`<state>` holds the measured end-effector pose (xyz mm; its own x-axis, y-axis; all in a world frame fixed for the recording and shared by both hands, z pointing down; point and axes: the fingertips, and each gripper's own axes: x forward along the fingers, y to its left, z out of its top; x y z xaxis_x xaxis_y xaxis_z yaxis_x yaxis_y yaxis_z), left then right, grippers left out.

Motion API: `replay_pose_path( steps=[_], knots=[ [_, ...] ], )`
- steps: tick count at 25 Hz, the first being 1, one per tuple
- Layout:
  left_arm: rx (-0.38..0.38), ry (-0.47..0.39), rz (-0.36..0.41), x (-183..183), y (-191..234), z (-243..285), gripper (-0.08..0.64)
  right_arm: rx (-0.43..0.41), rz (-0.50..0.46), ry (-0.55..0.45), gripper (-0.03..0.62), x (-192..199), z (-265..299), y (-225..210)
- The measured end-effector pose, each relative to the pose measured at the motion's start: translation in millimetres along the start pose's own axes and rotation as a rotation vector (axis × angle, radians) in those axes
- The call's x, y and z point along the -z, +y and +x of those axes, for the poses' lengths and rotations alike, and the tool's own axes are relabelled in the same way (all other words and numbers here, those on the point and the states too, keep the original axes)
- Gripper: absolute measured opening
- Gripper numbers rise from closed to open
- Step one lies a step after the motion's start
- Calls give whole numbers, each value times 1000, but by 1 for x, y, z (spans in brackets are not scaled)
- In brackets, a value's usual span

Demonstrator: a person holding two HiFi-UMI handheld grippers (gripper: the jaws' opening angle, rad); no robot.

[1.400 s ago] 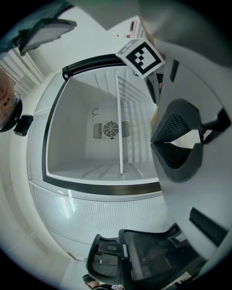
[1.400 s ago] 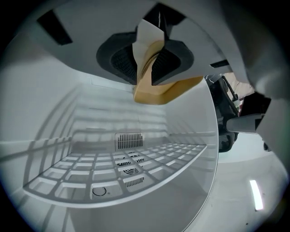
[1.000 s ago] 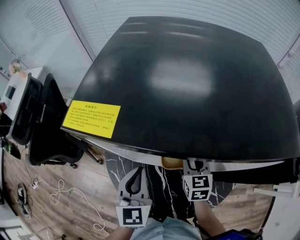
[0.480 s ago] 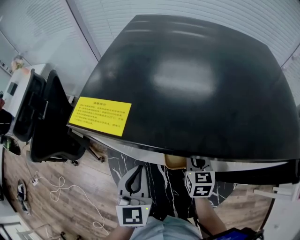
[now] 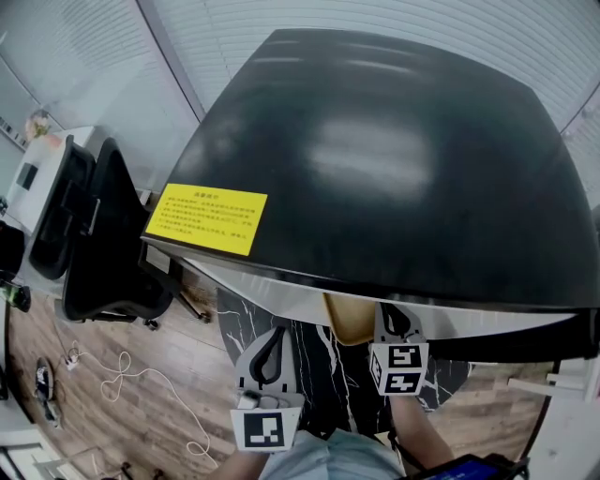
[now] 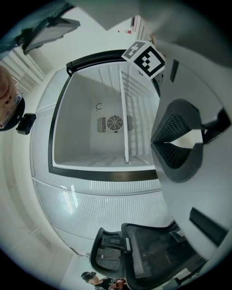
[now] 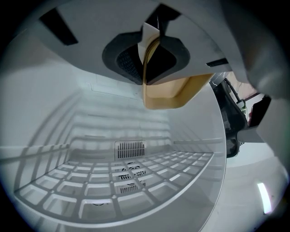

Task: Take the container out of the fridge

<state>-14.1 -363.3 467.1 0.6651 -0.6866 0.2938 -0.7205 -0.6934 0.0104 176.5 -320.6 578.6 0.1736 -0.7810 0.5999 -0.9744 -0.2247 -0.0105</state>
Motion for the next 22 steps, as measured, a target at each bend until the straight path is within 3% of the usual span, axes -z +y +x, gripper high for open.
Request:
replay_pose_path(
  steps=[22],
  knots=[
    [22, -94, 71, -27, -52, -55, 14, -18, -29, -115, 38, -6, -78, -1]
  ],
)
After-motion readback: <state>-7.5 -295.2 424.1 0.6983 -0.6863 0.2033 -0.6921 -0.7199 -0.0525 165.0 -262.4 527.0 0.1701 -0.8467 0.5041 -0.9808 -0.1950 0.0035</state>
